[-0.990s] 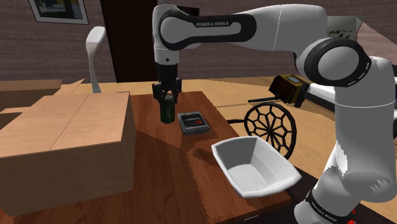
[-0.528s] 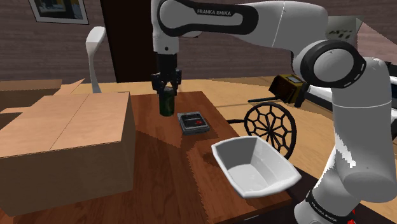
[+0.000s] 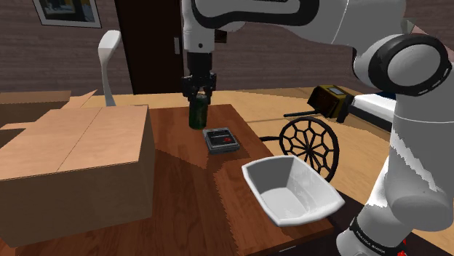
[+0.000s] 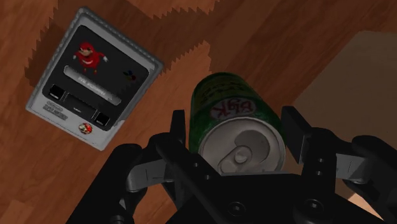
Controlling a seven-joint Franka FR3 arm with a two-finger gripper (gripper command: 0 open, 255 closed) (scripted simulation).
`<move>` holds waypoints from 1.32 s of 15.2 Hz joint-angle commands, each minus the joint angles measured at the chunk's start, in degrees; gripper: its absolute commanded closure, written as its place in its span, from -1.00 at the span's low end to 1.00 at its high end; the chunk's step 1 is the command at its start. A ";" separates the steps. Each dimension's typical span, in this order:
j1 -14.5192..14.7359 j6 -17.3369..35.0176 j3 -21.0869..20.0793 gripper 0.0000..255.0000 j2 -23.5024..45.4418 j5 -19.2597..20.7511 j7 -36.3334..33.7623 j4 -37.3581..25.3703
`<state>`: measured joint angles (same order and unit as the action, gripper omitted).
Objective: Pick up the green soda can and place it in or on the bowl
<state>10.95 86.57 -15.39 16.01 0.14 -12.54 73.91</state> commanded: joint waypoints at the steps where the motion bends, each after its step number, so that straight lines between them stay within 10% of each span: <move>1: -1.01 2.46 -0.13 1.00 -6.41 -1.59 0.50 8.65; 20: 0.43 0.02 2.54 1.00 -51.55 -11.41 3.73 50.53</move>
<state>11.10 87.30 -13.07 -33.25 -10.94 -8.85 122.84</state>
